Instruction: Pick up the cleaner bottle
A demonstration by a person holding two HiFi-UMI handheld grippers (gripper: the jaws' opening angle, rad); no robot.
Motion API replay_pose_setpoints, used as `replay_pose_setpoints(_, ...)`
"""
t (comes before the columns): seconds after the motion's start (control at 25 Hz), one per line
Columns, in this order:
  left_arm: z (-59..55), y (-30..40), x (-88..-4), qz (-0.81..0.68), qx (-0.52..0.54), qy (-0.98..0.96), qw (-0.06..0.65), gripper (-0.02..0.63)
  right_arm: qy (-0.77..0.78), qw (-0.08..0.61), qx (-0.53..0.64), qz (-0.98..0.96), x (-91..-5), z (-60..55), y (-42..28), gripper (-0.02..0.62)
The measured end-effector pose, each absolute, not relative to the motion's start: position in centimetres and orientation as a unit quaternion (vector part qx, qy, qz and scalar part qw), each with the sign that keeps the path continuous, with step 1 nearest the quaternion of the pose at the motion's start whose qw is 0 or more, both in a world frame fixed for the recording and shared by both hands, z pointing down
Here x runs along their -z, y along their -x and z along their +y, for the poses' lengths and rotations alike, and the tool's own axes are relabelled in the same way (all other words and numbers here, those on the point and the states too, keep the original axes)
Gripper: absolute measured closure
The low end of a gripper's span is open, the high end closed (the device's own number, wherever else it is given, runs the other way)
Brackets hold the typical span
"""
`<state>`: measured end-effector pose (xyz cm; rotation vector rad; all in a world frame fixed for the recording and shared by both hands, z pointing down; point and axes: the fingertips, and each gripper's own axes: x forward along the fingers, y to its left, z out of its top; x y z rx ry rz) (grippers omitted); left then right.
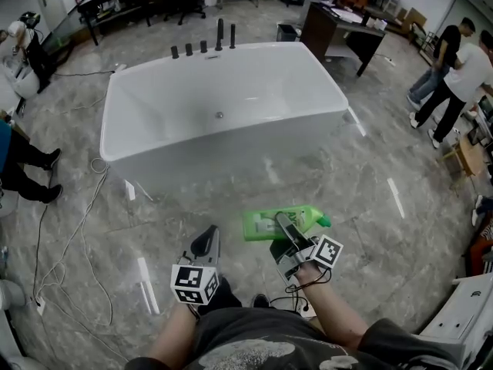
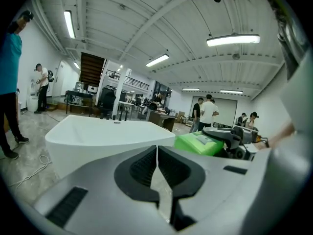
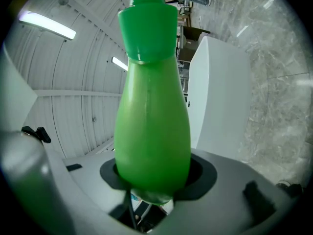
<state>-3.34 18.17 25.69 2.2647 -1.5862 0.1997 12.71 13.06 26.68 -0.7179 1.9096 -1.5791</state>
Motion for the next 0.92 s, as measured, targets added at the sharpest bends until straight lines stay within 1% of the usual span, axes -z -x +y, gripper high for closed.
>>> replay_pose_setpoints(0.28,22.6,0.8,-25.3,-0.576,-0.065,-0.797,0.171,0.586,0.267,0.274,0.583,0.717,-27.0,17.5,-16.0,0.396)
replay_pose_setpoints(0.4,24.4,-1.7,-25.7,-0.578,-0.059,-0.795,0.173,0.586,0.267,0.266,0.584,0.719,-27.4,19.6,-18.4,0.396)
replay_pose_setpoints(0.6,27.7,-5.7,-25.3,-0.577,-0.063,-0.796,0.17,0.587,0.266,0.271,0.586,0.716,-27.7,23.0,-22.1,0.396)
replay_pose_setpoints(0.92,27.9,-7.1,-24.2,-0.576,-0.053,-0.8,0.159,0.587,0.26,0.259,0.581,0.727,-27.2,23.6,-22.7,0.396)
